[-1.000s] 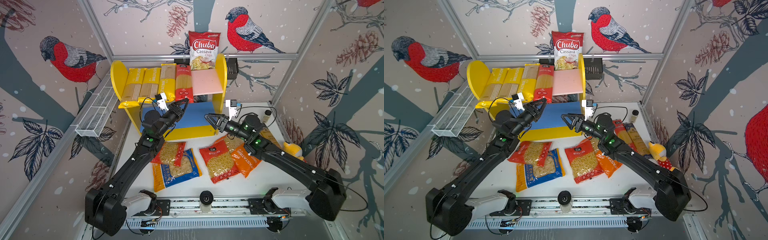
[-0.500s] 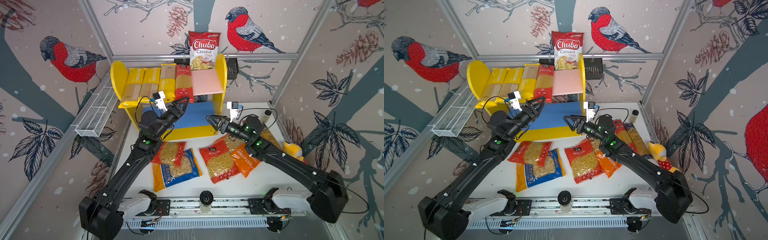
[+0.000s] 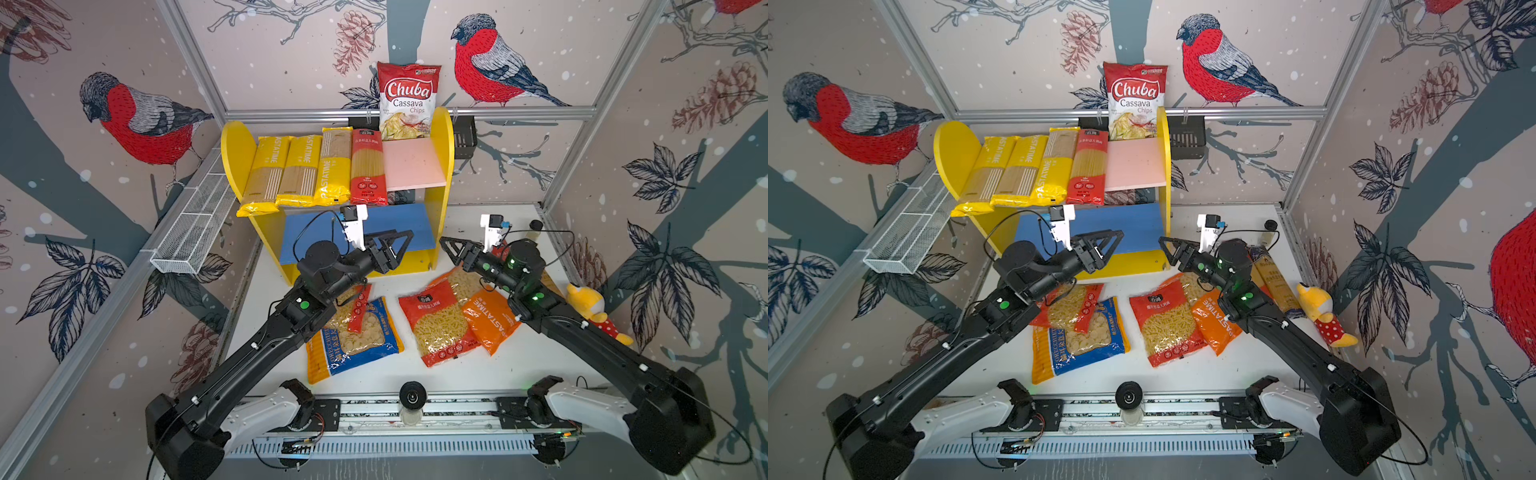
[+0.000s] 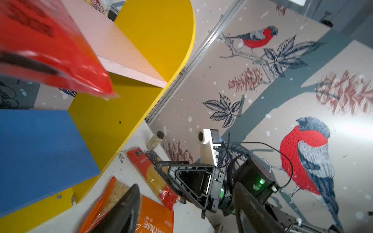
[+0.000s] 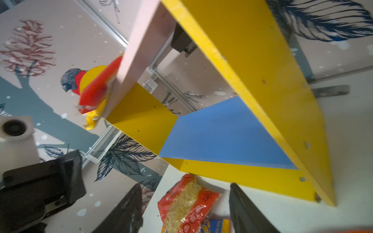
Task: Arrange pasta packages on shelves
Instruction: Pick up the pasta bag from the middle-right of the table.
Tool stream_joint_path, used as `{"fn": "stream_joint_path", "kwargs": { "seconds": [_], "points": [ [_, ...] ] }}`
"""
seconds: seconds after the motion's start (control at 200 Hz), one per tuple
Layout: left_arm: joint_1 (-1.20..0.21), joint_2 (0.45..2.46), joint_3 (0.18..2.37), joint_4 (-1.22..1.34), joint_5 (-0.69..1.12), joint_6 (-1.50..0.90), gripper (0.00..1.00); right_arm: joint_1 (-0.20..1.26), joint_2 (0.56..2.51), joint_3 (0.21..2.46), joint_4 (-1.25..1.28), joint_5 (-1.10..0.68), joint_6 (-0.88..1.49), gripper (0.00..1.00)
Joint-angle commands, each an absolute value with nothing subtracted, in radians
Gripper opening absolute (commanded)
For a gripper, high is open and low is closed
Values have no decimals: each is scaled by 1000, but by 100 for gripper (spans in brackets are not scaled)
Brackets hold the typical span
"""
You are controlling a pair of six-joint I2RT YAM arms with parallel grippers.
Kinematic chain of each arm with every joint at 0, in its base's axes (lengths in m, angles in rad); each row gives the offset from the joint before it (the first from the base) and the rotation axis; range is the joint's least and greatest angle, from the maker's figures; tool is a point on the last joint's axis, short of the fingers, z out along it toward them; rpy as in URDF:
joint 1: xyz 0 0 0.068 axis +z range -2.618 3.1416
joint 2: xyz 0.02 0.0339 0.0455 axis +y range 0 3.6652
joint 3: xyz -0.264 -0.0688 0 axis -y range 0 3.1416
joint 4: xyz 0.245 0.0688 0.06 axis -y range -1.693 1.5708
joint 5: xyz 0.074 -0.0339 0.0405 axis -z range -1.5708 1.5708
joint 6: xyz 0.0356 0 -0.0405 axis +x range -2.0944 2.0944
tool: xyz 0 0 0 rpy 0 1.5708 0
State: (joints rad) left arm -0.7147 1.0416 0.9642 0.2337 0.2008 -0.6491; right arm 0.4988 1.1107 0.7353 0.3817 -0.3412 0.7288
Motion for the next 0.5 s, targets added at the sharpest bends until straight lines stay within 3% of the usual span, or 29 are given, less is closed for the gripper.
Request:
{"fn": "stream_joint_path", "kwargs": {
  "seconds": [0.0,0.275,0.495],
  "points": [
    [-777,1056,937,222,107,-466,72,446,1093,693,310,-304,734,68],
    [-931,1181,814,357,51,-389,70,192,1159,655,68,-209,705,68],
    [-956,1328,790,414,79,-417,70,165,1311,723,-88,239,647,77]
  ]
}}
